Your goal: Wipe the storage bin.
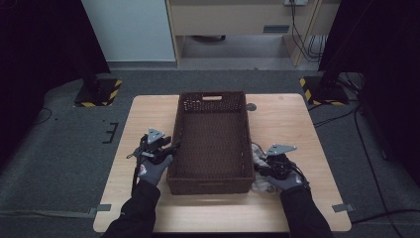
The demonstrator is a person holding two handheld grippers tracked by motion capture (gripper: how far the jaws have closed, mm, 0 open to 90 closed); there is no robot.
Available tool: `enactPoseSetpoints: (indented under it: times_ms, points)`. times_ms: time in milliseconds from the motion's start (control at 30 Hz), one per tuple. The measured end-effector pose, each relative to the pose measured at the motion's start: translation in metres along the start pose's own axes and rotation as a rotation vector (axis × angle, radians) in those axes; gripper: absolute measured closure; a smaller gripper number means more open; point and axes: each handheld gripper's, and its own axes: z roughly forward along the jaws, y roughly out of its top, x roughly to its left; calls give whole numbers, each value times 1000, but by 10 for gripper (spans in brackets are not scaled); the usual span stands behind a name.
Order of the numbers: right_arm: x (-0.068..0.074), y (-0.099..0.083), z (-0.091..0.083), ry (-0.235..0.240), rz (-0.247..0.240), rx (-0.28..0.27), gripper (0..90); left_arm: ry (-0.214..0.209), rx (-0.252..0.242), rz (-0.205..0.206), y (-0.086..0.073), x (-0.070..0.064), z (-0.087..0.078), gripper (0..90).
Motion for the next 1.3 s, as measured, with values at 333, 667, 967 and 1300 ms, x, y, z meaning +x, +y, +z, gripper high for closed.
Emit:
enactPoseSetpoints:
  times_ms: [333, 667, 967, 1300]
  points:
    - [4, 12, -54, 15, 8, -235, 652, -45, -45, 6, 4, 3, -23, 408]
    - [21, -9, -19, 24, -30, -41, 654, -115, -13, 26, -10, -3, -39, 510]
    - [15, -4, -29, 9, -12, -86, 651, -110, 44, 78, -16, -14, -30, 558]
    - [19, 1, -41, 36, -25, -166, 651, -83, 54, 47, -15, -18, -30, 639]
